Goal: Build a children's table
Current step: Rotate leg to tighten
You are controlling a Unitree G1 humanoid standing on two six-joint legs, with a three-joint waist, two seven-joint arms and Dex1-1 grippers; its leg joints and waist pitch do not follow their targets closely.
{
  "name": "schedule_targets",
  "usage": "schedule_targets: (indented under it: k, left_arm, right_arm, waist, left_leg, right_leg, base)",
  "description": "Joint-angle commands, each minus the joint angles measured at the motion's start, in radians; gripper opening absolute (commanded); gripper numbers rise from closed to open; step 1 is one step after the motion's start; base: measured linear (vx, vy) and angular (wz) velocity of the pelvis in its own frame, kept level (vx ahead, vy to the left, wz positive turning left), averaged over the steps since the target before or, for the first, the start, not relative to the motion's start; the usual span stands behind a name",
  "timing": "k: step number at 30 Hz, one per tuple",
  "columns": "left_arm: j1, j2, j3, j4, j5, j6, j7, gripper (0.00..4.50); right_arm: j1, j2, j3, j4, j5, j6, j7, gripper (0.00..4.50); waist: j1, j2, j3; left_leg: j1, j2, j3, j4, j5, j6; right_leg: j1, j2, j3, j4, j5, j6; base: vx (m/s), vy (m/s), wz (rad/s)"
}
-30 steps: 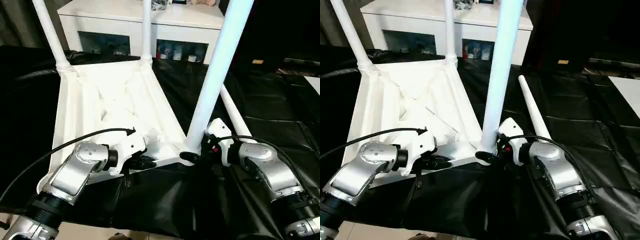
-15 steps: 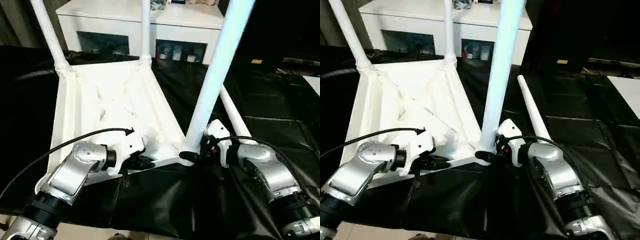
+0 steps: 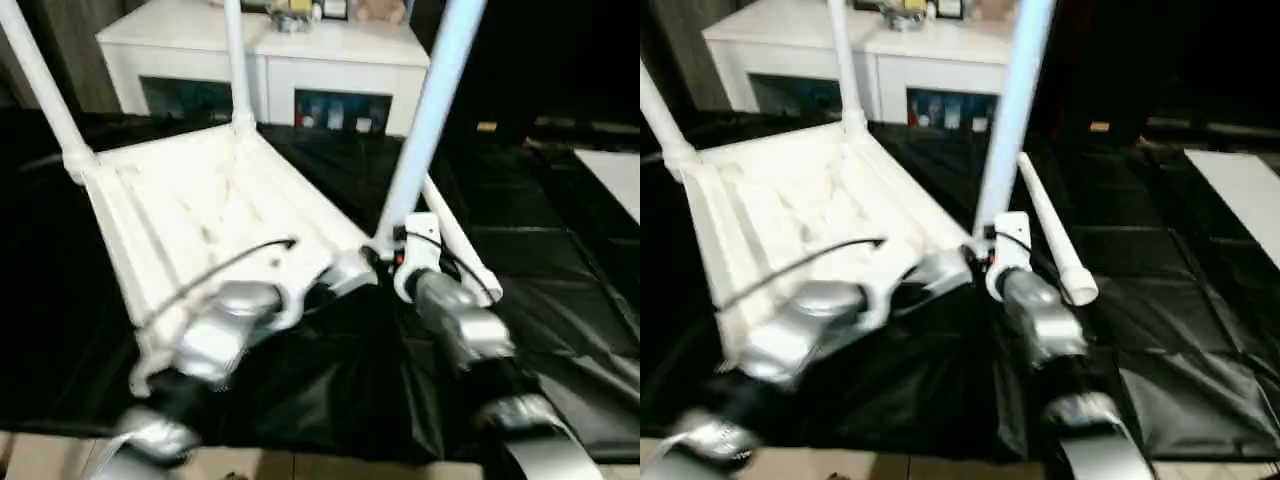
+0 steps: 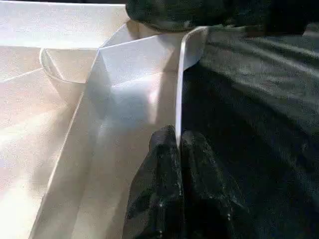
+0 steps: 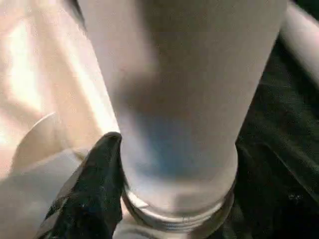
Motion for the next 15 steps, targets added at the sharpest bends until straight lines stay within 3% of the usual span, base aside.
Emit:
schedule_targets:
  k: [1,2,4,5,7,9,11,13,14,15]
  left_arm:
    - [-0.034,-0.022,0.025,0.035,0.019,-0.032,0.103,0.0]
    - [-0.043,-0.028,0.025,0.046,0.032,-0.05,0.111,0.0]
    - [-0.041,-0.02,0.018,0.036,0.036,-0.048,0.094,0.0]
    - [-0.037,-0.012,0.015,0.027,0.034,-0.051,0.083,0.0]
    - [-0.025,0.005,0.01,-0.001,0.029,-0.048,0.057,0.0]
    - [-0.005,0.037,0.005,-0.041,0.026,-0.044,0.025,0.0]
    - [0.015,0.069,0.002,-0.074,0.025,-0.042,-0.007,0.0]
    - [0.021,0.083,-0.001,-0.085,0.025,-0.045,-0.022,0.0]
    - [0.021,0.083,-0.001,-0.085,0.025,-0.045,-0.022,0.0]
    - [0.041,0.123,-0.007,-0.115,0.019,-0.058,-0.076,0.0]
  right_arm:
    - [0.016,0.042,-0.012,0.071,0.026,0.008,-0.025,2.7]
    - [-0.029,0.065,-0.025,0.111,0.021,-0.039,-0.027,2.7]
    - [-0.039,0.071,-0.028,0.108,0.031,-0.058,0.022,2.7]
    - [-0.043,0.068,-0.023,0.101,0.024,-0.077,0.039,3.05]
    - [-0.033,0.055,-0.01,0.07,0.014,-0.094,0.069,3.4]
    - [-0.013,0.025,0.011,0.019,-0.006,-0.113,0.09,3.48]
    - [0.012,-0.012,0.028,-0.036,-0.013,-0.102,0.121,3.74]
    - [0.024,-0.029,0.041,-0.062,-0.019,-0.092,0.139,3.87]
    - [0.024,-0.029,0.041,-0.062,-0.019,-0.092,0.139,3.95]
    - [0.058,-0.08,0.073,-0.131,-0.032,-0.067,0.208,4.06]
  waist:
    - [-0.024,0.014,-0.037]
    - [-0.021,0.013,-0.035]
    - [-0.025,0.009,-0.034]
    - [-0.024,0.011,-0.035]
    - [-0.024,0.01,-0.035]
    - [-0.03,0.007,-0.034]
    - [-0.035,0.006,-0.038]
    - [-0.034,0.003,-0.043]
    - [-0.029,0.004,-0.046]
    - [-0.024,0.008,-0.046]
  left_leg:
    - [0.05,0.058,-0.051,-0.111,-0.777,-0.105]
    - [0.048,0.059,-0.048,-0.12,-0.801,-0.108]
    - [0.055,0.054,-0.042,-0.117,-0.82,-0.108]
    - [0.061,0.05,-0.04,-0.107,-0.799,-0.102]
    - [0.059,0.048,-0.041,-0.102,-0.775,-0.096]
    - [0.032,0.05,-0.051,-0.105,-0.721,-0.084]
    - [0.013,0.052,-0.057,-0.107,-0.667,-0.087]
    - [0.013,0.051,-0.054,-0.1,-0.619,-0.078]
    - [0.018,0.052,-0.048,-0.096,-0.582,-0.068]
    - [0.015,0.053,-0.045,-0.096,-0.545,-0.057]
  right_leg:
    - [-0.001,-0.035,-0.002,-0.083,-0.531,-0.065]
    - [0.001,-0.034,-0.001,-0.078,-0.516,-0.071]
    - [-0.006,-0.038,-0.006,-0.085,-0.553,-0.073]
    - [-0.009,-0.05,-0.008,-0.098,-0.595,-0.066]
    - [-0.006,-0.058,-0.012,-0.106,-0.618,-0.059]
    - [0.015,-0.073,-0.017,-0.103,-0.64,-0.045]
    - [0.023,-0.083,-0.009,-0.098,-0.628,-0.052]
    - [0.013,-0.086,-0.002,-0.097,-0.59,-0.072]
    - [0.006,-0.085,0.003,-0.094,-0.541,-0.095]
    - [0.005,-0.082,0.007,-0.089,-0.484,-0.119]
  base:
    - [0.0,0.0,0.0]
    - [0.0,0.0,0.0]
    - [0.0,0.0,0.0]
    - [0.0,0.0,0.0]
    - [0.0,0.0,0.0]
    - [0.0,0.0,0.0]
    - [0.016,0.003,-0.19]
    - [0.002,0.001,-0.09]
    - [0.0,0.0,0.0]
    - [0.0,0.0,0.0]
